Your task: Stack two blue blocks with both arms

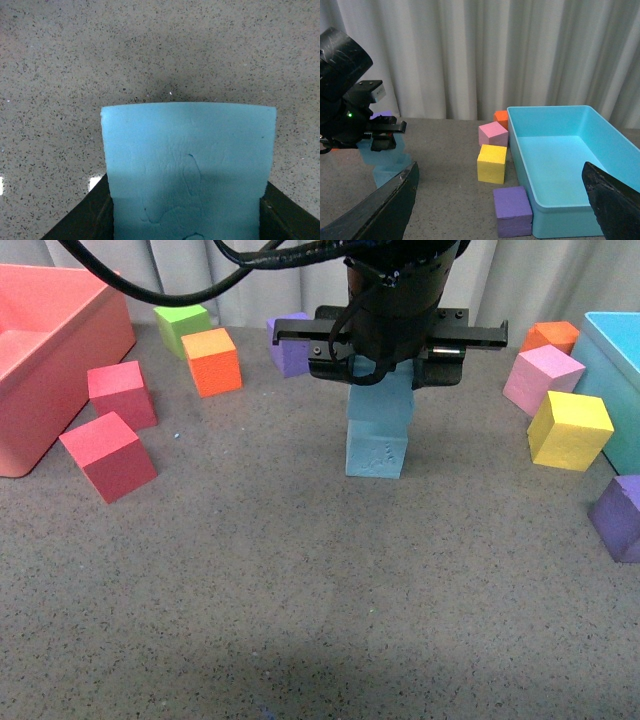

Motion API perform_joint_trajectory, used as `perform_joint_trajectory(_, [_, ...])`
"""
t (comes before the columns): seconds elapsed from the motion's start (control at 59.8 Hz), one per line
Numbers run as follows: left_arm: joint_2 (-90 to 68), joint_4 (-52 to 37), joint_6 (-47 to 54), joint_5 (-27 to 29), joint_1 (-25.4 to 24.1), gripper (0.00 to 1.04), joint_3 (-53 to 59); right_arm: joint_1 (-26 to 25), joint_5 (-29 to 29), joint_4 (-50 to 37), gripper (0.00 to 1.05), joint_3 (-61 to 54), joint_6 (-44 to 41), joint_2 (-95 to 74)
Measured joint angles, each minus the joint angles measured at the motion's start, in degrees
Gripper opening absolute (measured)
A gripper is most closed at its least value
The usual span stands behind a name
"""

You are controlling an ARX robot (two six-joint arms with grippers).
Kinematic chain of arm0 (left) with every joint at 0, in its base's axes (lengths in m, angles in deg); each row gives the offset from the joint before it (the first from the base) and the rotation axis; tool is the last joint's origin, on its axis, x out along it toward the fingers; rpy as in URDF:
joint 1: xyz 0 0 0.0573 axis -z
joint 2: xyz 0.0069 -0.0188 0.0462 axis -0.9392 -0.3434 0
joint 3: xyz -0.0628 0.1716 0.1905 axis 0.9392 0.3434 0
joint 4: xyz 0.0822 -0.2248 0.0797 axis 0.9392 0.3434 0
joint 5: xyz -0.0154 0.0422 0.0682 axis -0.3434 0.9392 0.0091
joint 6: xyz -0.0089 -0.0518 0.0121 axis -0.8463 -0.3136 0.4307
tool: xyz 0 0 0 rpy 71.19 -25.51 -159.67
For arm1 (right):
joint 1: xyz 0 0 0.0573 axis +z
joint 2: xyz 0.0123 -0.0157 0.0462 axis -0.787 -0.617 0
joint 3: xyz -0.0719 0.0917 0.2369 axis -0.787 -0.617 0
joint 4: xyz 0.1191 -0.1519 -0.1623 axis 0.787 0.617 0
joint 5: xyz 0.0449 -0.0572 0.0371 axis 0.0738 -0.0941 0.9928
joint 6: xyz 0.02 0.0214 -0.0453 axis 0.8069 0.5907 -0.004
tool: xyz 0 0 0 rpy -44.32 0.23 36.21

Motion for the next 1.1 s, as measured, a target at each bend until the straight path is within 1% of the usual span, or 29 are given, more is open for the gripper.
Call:
perform_joint_trajectory(0.585, [-4.15,1.70,-1.97,-0.02,0.59,0.48,-4.44,0.00,0.00,0.00,0.95,0.00,0.00,-0.02])
perform_joint_trajectory(0.602, [-4.20,1.70,-2.16,-0.02,0.59,0.50,-4.44,0.00,0.00,0.00,0.95,0.00,0.00,0.00])
perform_joint_trajectory(0.619, [-4.24,1.77,-2.36,-0.02,0.61,0.54,-4.44,0.00,0.00,0.00,0.95,0.00,0.00,-0.02])
perform_joint_trajectory(0.652, [-4.28,1.84,-2.40,-0.09,0.63,0.58,-4.44,0.00,0.00,0.00,0.95,0.00,0.00,-0.02])
perform_joint_trajectory(0.702, [-4.31,1.84,-2.64,-0.31,0.63,0.67,-4.44,0.00,0.00,0.00,0.95,0.00,0.00,-0.02])
perform_joint_trajectory(0.836, [-4.31,1.86,-2.71,0.07,0.66,0.85,-4.44,0.00,0.00,0.00,0.95,0.00,0.00,0.00])
perform_joint_trajectory(0.92, [-4.26,1.90,-2.73,0.13,0.63,1.00,-4.44,0.00,0.00,0.00,0.95,0.00,0.00,0.00])
perform_joint_trajectory(0.97, [-3.91,1.90,-2.73,0.22,0.63,0.97,-4.15,0.00,0.00,0.00,0.95,0.00,0.00,-0.02])
perform_joint_trajectory(1.103, [-0.68,1.46,-2.10,0.61,0.61,0.98,-0.96,0.00,0.00,0.00,0.95,0.00,0.00,-0.02])
